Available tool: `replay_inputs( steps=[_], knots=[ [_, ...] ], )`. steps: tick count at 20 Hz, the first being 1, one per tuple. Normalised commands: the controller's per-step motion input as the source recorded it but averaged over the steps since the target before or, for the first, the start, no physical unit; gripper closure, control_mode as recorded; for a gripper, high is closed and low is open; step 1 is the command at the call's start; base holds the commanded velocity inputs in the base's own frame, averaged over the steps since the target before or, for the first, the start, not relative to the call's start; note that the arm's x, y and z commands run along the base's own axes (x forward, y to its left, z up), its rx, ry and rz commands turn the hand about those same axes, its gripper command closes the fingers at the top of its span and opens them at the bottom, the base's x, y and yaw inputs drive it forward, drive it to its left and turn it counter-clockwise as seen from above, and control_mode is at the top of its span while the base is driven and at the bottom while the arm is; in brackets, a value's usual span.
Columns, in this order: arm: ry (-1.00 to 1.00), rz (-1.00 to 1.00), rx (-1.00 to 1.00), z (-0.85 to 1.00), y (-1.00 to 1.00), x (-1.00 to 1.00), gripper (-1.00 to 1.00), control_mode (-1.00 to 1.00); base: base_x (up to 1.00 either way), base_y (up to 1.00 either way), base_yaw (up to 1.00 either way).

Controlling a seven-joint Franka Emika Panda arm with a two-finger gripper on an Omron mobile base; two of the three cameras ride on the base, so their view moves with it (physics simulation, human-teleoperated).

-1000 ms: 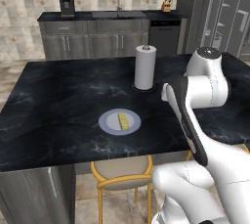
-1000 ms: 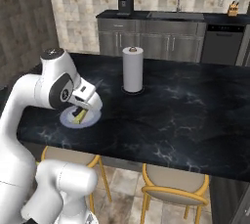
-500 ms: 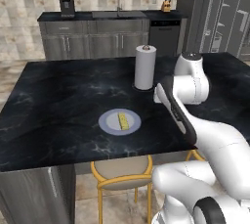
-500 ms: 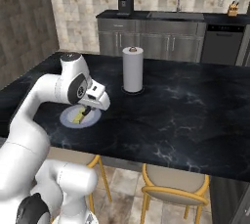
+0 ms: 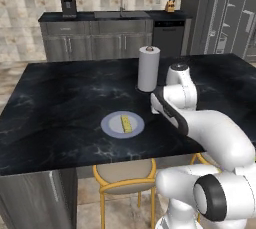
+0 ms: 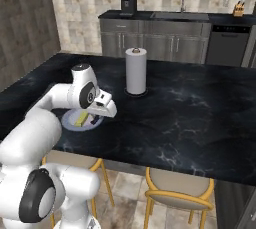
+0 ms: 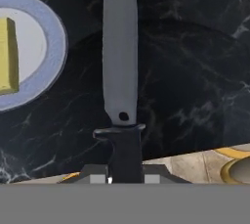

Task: Retrieve the butter from the fridge and place it on a plate on the dining table. Then retrieve the butter knife by the fridge and place it near the plate.

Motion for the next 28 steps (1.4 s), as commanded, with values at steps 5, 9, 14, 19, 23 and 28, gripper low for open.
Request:
replay_inputs(
  steps=[5, 9, 14, 19, 23, 28],
  knots=[
    [-0.02, 0.01, 0.00, -0.61, 0.00, 0.26, 1.00, -1.00, 0.00, 0.00, 0.00],
    [-0.12, 0.00, 0.00, -0.56, 0.00, 0.04, 1.00, -1.00, 0.00, 0.00, 0.00],
    [-0.10, 0.00, 0.00, -0.49, 0.00, 0.08, 1.00, -1.00, 0.00, 0.00, 0.00],
    [-0.05, 0.00, 0.00, -0.52, -0.07, 0.21, 1.00, -1.00, 0.00, 0.00, 0.00],
    [0.01, 0.00, 0.00, -0.42, -0.14, 0.34, 1.00, -1.00, 0.00, 0.00, 0.00],
    [0.01, 0.00, 0.01, -0.18, -0.05, 0.28, 1.00, -1.00, 0.00, 0.00, 0.00]
  ],
)
